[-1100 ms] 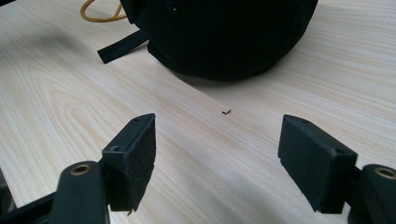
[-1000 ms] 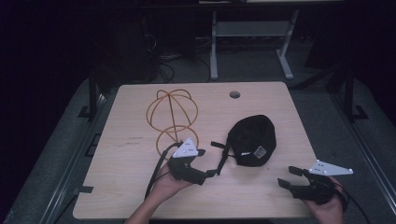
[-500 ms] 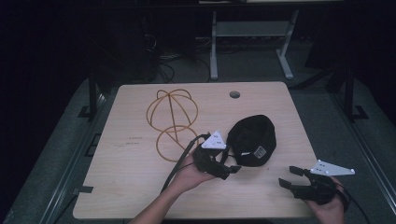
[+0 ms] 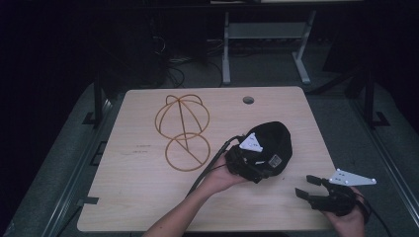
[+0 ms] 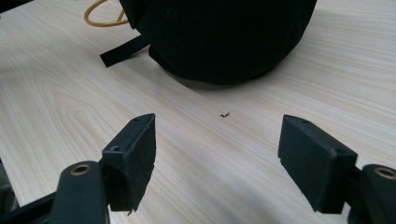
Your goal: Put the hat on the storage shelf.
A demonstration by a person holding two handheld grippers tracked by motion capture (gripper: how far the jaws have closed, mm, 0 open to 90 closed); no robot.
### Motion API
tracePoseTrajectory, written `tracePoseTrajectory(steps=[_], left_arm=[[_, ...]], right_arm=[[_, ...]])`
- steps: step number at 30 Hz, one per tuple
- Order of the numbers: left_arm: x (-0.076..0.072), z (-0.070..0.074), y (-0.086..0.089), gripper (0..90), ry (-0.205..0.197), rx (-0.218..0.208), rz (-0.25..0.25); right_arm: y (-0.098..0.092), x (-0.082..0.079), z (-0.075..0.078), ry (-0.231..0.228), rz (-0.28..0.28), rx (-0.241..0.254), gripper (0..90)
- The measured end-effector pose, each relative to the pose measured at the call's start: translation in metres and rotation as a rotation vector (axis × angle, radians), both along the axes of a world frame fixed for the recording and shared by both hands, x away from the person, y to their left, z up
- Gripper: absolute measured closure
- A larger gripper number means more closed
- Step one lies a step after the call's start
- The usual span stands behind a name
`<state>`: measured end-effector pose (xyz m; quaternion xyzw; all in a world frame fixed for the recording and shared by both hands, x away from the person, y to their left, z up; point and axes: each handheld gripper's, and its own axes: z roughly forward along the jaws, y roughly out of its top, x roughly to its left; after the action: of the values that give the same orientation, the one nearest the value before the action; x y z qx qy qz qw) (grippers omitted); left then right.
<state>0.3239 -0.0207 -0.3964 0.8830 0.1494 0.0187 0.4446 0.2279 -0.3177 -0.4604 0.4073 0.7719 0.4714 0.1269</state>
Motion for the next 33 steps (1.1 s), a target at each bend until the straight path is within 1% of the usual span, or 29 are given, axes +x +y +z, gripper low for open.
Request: tracePoseTrajectory(steps=[2, 3, 5, 6, 8, 9, 10, 11, 12, 13, 14, 15, 16, 18, 19, 21, 22, 23, 24, 25, 26, 27, 28, 30, 31, 32, 33], left_arm=[[0.002, -0.002, -0.005, 23.6, 0.001, 0.012, -0.001], [0.004, -0.004, -0.009, 26.1, 0.009, 0.018, -0.010], [0.004, -0.004, -0.011, 29.5, 0.007, 0.024, -0.016], [0.004, -0.005, -0.013, 33.6, -0.006, 0.027, -0.025], [0.004, -0.005, -0.014, 39.9, -0.011, 0.025, -0.022], [0.005, -0.006, -0.014, 39.9, -0.016, 0.026, -0.023], [0.005, -0.006, -0.014, 51.0, -0.018, 0.019, -0.025], [0.005, -0.006, -0.014, 56.3, -0.018, 0.019, -0.025], [0.006, -0.005, -0.012, 62.6, -0.011, 0.003, -0.037], [0.006, -0.005, -0.012, 65.9, -0.011, 0.003, -0.037], [0.008, -0.003, -0.011, 69.9, 0.004, -0.017, -0.046], [0.008, -0.003, -0.011, 72.3, 0.004, -0.017, -0.046], [0.008, -0.002, -0.009, 72.3, 0.007, -0.020, -0.051], [0.008, 0.000, -0.008, 77.1, 0.015, -0.029, -0.064], [0.008, 0.002, -0.007, 77.8, 0.011, -0.025, -0.073], [0.007, 0.004, -0.005, 78.6, 0.015, -0.031, -0.084], [0.005, 0.007, -0.003, 79.3, 0.019, -0.045, -0.095], [0.005, 0.007, -0.003, 79.6, 0.019, -0.045, -0.095], [0.004, 0.010, -0.002, 79.6, 0.025, -0.061, -0.111], [0.003, 0.012, -0.001, 79.9, 0.030, -0.072, -0.117], [0.001, 0.018, 0.000, 80.0, 0.039, -0.083, -0.139], [0.001, 0.018, 0.000, 80.1, 0.039, -0.083, -0.139], [0.000, 0.022, 0.000, 80.1, 0.040, -0.087, -0.152], [-0.002, 0.029, 0.000, 80.1, 0.042, -0.095, -0.176], [-0.004, 0.033, 0.000, 80.1, 0.047, -0.101, -0.192], [-0.005, 0.035, 0.000, 80.1, 0.051, -0.103, -0.210], [-0.006, 0.038, -0.001, 80.1, 0.053, -0.105, -0.229]], right_arm=[[0.000, 0.000, 0.000, -0.005, 0.000, 0.000, 27.3], [-0.001, 0.000, 0.001, -0.006, -0.002, 0.005, 27.3], [-0.001, 0.000, 0.001, -0.005, -0.005, 0.005, 27.3], [-0.001, 0.001, 0.001, -0.006, -0.006, 0.006, 27.3], [-0.001, 0.002, 0.000, -0.009, -0.006, 0.005, 27.4], [-0.001, 0.002, 0.000, -0.009, -0.006, 0.005, 27.4], [-0.002, 0.003, 0.000, -0.006, -0.008, 0.008, 27.4], [-0.002, 0.003, 0.000, -0.008, -0.008, 0.010, 27.5], [-0.002, 0.003, 0.000, -0.011, -0.008, 0.013, 27.6], [-0.002, 0.003, 0.000, -0.011, -0.008, 0.013, 27.6], [-0.002, 0.003, 0.001, -0.013, -0.008, 0.018, 27.6], [-0.002, 0.003, 0.001, -0.013, -0.008, 0.018, 27.6], [-0.002, 0.003, 0.001, -0.014, -0.007, 0.020, 27.6], [-0.001, 0.003, 0.002, -0.017, -0.005, 0.024, 27.6], [-0.001, 0.003, 0.002, -0.018, -0.004, 0.026, 27.6], [0.000, 0.003, 0.003, -0.020, 0.001, 0.029, 27.8], [0.002, 0.004, 0.003, -0.025, 0.005, 0.029, 27.9], [0.002, 0.004, 0.003, -0.025, 0.005, 0.029, 27.9], [0.003, 0.004, 0.004, -0.027, 0.006, 0.030, 27.8], [0.005, 0.005, 0.006, -0.038, 0.008, 0.037, 27.8], [0.006, 0.005, 0.007, -0.042, 0.007, 0.045, 27.8], [0.006, 0.005, 0.007, -0.042, 0.007, 0.045, 27.8], [0.006, 0.005, 0.008, -0.049, 0.007, 0.055, 27.8], [0.006, 0.006, 0.011, -0.068, 0.008, 0.091, 27.9], [0.006, 0.006, 0.012, -0.068, 0.008, 0.109, 27.9], [0.006, 0.006, 0.012, -0.068, 0.008, 0.109, 27.9], [0.005, 0.006, 0.013, -0.071, 0.009, 0.123, 28.0]])
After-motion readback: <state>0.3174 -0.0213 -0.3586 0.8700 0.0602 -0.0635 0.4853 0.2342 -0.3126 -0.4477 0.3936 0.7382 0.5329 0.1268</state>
